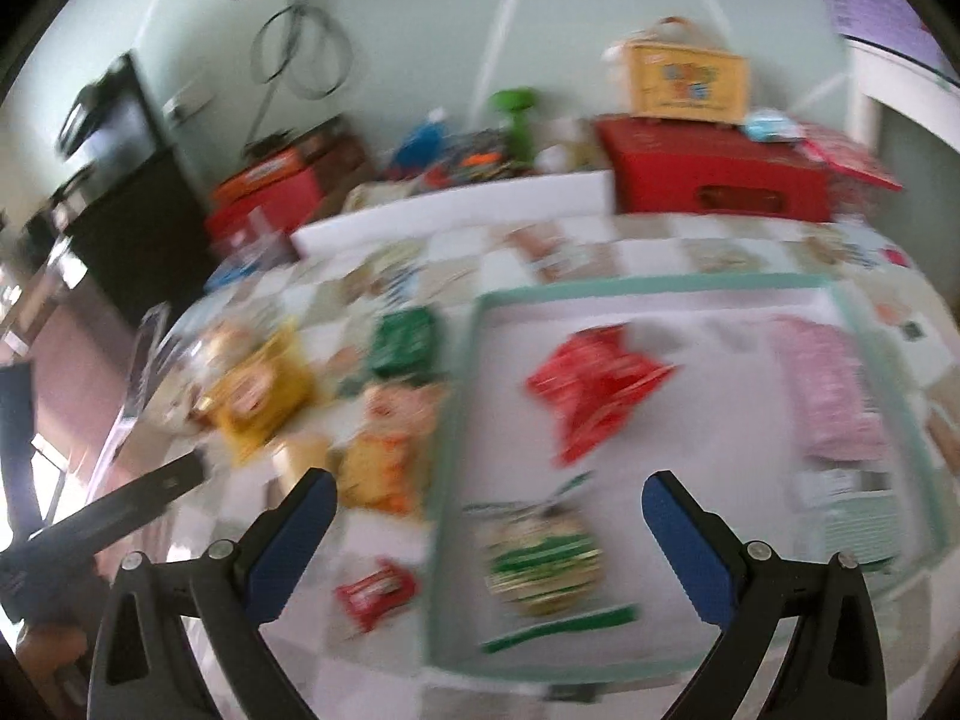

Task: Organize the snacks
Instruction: 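Withdraw both open tools from the tray back over the snack pile, then grasp the small red wrapped candy with the right tool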

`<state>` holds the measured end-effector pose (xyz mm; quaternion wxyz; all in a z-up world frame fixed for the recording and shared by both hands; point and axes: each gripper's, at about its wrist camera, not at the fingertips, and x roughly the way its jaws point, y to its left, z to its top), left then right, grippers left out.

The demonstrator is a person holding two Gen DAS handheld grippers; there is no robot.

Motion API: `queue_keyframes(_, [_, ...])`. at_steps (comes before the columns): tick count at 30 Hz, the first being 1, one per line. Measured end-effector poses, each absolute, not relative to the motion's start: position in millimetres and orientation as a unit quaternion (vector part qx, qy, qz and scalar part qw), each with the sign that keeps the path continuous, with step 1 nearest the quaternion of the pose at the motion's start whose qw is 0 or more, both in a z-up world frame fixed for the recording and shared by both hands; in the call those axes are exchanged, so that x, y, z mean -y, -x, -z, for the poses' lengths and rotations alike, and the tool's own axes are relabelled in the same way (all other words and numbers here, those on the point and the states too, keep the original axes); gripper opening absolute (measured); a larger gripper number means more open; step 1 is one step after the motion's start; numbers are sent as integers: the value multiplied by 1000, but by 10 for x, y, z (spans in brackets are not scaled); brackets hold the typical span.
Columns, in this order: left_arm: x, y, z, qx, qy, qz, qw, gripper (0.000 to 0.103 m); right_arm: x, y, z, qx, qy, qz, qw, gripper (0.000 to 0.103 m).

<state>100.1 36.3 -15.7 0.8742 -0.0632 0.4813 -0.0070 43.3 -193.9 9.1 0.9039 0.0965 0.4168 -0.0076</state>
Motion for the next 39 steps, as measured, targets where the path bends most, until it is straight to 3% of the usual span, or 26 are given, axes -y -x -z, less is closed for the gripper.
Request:
queue_keyframes(6, [-316,-982,294,-507,27,-1,862,99,1590,-451,75,-447,-33,-20,894,100])
queue_keyframes(13, [-413,-977,321,-510,44,-5,859,99,1481,-467,179,-463,-15,-42,885,73])
queue_keyframes(17, [-423,-988,328,-512,48,-4,858,99,1406,-438,162,-460,-5,-59,886,66])
queue_keyframes(21, [-426,-996,342,-514,48,-2,856,99,1361,-438,171,-460,8,-58,886,65])
queue_keyframes(25, [-423,-1007,351,-515,49,-2,856,99,1383,-433,135,-457,-2,-67,887,57])
queue_keyframes(39, [-413,-1021,370,-518,50,-3,854,99,1187,-431,311,-485,46,-83,869,54])
